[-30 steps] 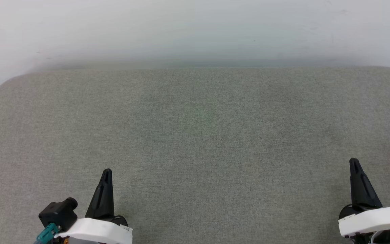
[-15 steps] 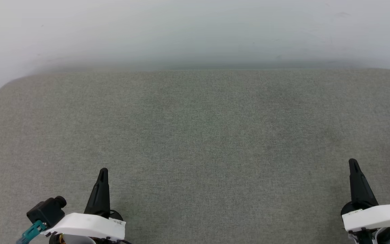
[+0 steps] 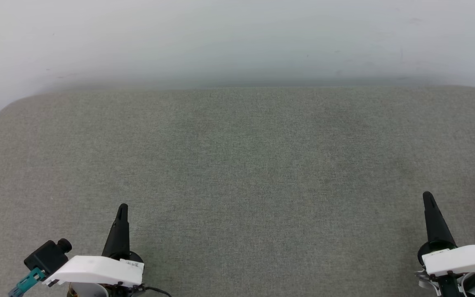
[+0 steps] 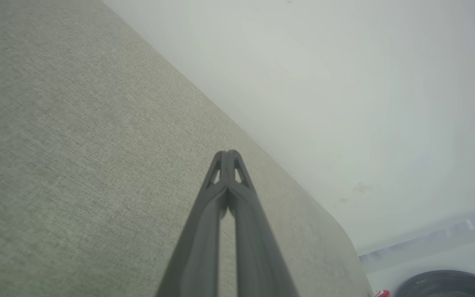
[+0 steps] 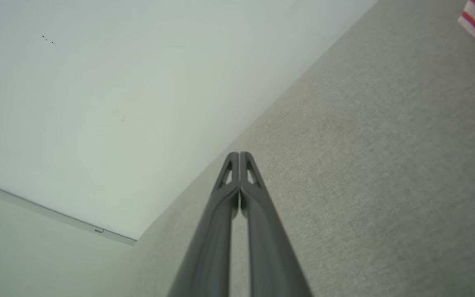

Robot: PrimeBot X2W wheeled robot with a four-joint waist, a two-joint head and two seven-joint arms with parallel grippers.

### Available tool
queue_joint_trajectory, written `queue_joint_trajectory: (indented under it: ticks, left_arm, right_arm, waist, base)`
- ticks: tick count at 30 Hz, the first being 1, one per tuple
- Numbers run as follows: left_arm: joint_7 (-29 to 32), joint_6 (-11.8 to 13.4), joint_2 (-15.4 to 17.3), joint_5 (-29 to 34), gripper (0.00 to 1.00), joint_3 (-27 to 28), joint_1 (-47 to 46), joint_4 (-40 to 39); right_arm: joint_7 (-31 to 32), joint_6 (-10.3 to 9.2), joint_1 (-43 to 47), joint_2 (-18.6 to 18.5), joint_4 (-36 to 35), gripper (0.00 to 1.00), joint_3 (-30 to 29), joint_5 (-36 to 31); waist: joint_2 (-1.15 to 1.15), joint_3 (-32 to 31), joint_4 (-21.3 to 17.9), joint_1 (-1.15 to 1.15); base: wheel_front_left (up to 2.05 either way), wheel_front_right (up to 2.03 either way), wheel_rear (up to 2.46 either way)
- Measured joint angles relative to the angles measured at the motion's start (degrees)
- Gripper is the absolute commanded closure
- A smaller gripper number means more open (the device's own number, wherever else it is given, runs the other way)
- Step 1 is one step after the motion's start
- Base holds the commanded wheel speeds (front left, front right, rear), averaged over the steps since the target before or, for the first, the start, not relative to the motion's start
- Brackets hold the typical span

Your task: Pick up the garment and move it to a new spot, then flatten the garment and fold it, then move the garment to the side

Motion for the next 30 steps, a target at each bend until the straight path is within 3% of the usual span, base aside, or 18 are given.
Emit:
queue_joint_trajectory:
  ticks: [30]
  left_arm:
    - [4.86,-0.49,0.29,-19.25,1.0,1.81,-1.64,2.0]
  right_arm:
    - [4.5,0.0,-1.57,0.87,1.81,1.0,-0.71,17.51]
  waist:
    - [0.0,-1.17,-0.16,-0.01]
  base:
    - [0.0,0.0,0.0]
